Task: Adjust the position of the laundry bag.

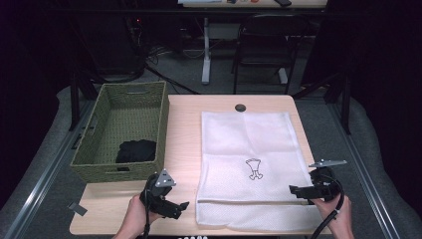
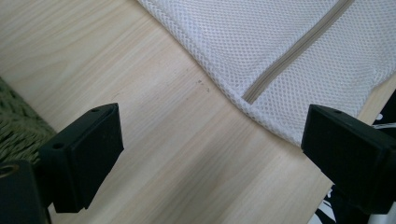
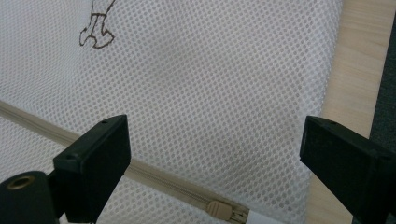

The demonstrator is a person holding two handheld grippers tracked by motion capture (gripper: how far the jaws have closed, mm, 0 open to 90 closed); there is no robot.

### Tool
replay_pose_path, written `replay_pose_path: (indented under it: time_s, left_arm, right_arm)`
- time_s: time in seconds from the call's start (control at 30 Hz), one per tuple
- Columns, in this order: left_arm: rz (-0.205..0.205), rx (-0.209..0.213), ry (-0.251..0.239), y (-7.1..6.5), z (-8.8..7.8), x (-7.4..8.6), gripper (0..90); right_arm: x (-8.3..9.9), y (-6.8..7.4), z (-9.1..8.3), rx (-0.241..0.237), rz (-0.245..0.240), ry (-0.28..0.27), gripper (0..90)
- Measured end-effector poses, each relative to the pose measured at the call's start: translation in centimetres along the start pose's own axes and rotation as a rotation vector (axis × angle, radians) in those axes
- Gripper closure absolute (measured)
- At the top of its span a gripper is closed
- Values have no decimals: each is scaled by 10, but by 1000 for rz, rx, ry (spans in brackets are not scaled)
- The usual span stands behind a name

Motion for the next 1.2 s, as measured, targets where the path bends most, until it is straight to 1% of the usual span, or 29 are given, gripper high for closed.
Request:
replay_pose_path:
  time_s: [0.1, 0.13, 0.17, 0.2, 0.23, 0.27, 0.37, 0.4, 0.43, 0.47, 0.5, 0.57, 0.6, 0.63, 0.67, 0.7, 0.73, 0.77, 0.8, 0.83, 0.87, 0.9, 0.93, 0.97, 1.0, 1.03, 1.07, 1.13, 1.2]
  left_arm:
    - [6, 9, 4, -2, 4, -3, 67]
    - [1, 21, 2, -4, 9, -5, 68]
    - [1, 21, 2, -4, 9, -5, 67]
    - [1, 36, 15, -5, 11, -6, 67]
    - [3, 34, 15, -6, 14, -7, 67]
    - [5, 41, 21, -7, 19, -9, 75]
    - [8, 50, 35, -9, 24, -11, 94]
    - [8, 52, 37, -10, 28, -12, 105]
    - [11, 50, 42, -10, 30, -12, 137]
    - [10, 59, 48, -11, 35, -13, 145]
    - [10, 59, 48, -11, 35, -13, 154]
    - [9, 66, 59, -11, 39, -14, 160]
    - [10, 66, 62, -12, 45, -14, 173]
    - [10, 66, 62, -12, 45, -14, 183]
    - [12, 80, 80, -14, 50, -15, 193]
    - [12, 80, 80, -14, 50, -15, 205]
    - [20, 84, 93, -15, 54, -14, 221]
    - [20, 84, 93, -15, 54, -14, 234]
    - [18, 84, 103, -17, 58, -14, 245]
    - [18, 84, 103, -17, 58, -14, 257]
    - [17, 93, 114, -18, 62, -14, 264]
    - [17, 93, 114, -18, 62, -14, 281]
    - [17, 98, 119, -18, 64, -13, 293]
    - [12, 94, 122, -19, 66, -13, 293]
    - [21, 90, 125, -18, 67, -13, 301]
    - [19, 91, 125, -18, 68, -13, 317]
    - [15, 97, 129, -18, 69, -13, 355]
    - [9, 101, 129, -18, 69, -12, 367]
    - [9, 104, 128, -18, 70, -11, 410]
  right_arm:
    - [-1, -4, 2, 7, 13, 6, 92]
    - [-2, -7, 5, 8, 23, 17, 95]
    - [-2, -7, 5, 8, 23, 17, 95]
    - [-3, -9, 7, 5, 22, 16, 103]
    - [-3, -10, 8, 12, 25, 25, 111]
    - [-5, -12, 11, 20, 25, 27, 131]
    - [-7, -16, 14, 26, 20, 32, 136]
    - [-7, -17, 15, 25, 31, 34, 137]
    - [-8, -20, 18, 22, 42, 35, 143]
    - [-7, -22, 19, 23, 42, 39, 153]
    - [-7, -22, 19, 23, 42, 39, 153]
    - [-7, -26, 20, 28, 64, 45, 176]
    - [-7, -30, 21, 24, 86, 46, 208]
    - [-7, -30, 21, 24, 86, 46, 208]
    - [-6, -33, 22, 27, 100, 48, 236]
    - [-6, -33, 22, 27, 100, 48, 236]
    - [-4, -34, 22, 20, 115, 53, 292]
    - [-3, -35, 22, 28, 116, 57, 315]
    - [-2, -37, 22, 34, 121, 62, 326]
    - [-2, -37, 22, 34, 121, 62, 326]
    - [1, -40, 23, 39, 132, 74, 368]
    - [1, -40, 23, 39, 132, 74, 368]
    - [5, -44, 25, 46, 151, 90, 399]
    - [5, -44, 25, 46, 151, 90, 399]
    - [6, -45, 25, 51, 155, 98, 416]
    - [7, -47, 25, 62, 162, 100, 438]
    - [9, -48, 25, 64, 168, 106, 468]
    - [9, -48, 25, 68, 164, 110, 484]
    - [10, -48, 26, 73, 166, 122, 523]
Point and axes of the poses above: each handheld gripper's, and its own axes: z roughly forward along the jaws, x roughly out of its underside, y roughly to its left, the point moved 6 cm from there along z, roughly forward along the jaws
